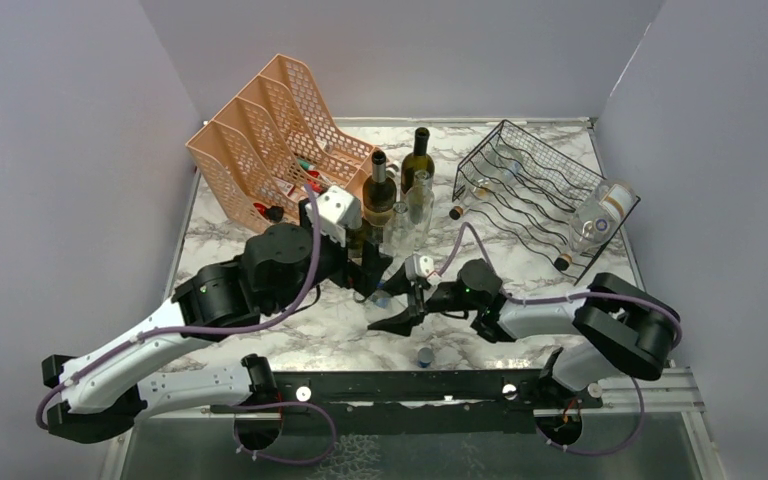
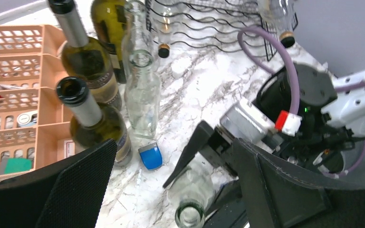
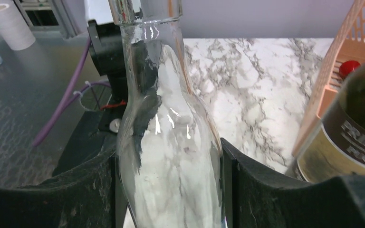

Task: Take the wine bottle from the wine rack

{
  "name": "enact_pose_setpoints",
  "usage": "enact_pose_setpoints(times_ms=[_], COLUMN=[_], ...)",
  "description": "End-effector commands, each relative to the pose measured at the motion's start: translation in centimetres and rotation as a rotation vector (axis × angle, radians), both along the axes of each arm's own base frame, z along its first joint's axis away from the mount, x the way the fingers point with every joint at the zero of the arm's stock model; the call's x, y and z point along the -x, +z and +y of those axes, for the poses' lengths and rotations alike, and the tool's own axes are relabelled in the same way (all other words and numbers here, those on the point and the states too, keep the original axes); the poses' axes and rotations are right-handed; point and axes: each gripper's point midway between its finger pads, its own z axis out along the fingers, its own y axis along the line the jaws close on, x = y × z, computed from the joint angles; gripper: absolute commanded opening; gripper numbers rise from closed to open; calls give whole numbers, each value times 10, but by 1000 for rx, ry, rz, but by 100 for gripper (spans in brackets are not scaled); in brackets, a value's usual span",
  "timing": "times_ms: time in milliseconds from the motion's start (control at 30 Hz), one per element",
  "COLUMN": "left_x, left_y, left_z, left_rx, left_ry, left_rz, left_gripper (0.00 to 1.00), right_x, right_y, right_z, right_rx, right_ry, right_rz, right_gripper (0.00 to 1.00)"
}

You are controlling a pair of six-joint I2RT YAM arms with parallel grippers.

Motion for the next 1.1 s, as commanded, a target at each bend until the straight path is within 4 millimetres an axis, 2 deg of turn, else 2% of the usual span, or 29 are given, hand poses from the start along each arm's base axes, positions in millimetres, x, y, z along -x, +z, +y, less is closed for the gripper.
enact_pose_setpoints(times_ms=[0, 167, 300, 467, 567, 700, 867, 1067], left_x=[-8, -6, -4, 0, 1, 3, 3, 1], left_y=[39, 60, 67, 67, 68, 70, 69, 63], left_z=[32, 48, 56, 61, 68, 76, 78, 73], left_rx=[128, 155, 169, 173, 167, 171, 169, 147], left_ry=[145, 158, 164, 158, 167, 182, 187, 178], left_rz=[-54, -102, -116, -111, -113, -119, -122, -117], left_gripper=[99, 99, 99, 99, 99, 99, 99, 99], right_x=[-10, -15, -24, -57, -71, -76, -81, -76], right_y=[61, 77, 91, 88, 81, 64, 47, 35], right_z=[30, 68, 96, 114, 118, 125, 114, 106], right_rx=[-240, -354, -456, -520, -530, -500, -508, -465], right_ry=[-99, -169, -244, -384, -441, -454, -504, -500], right_rz=[-75, -67, -84, -10, 21, 34, 75, 62], right_gripper=[10, 12, 13, 15, 17, 17, 17, 36])
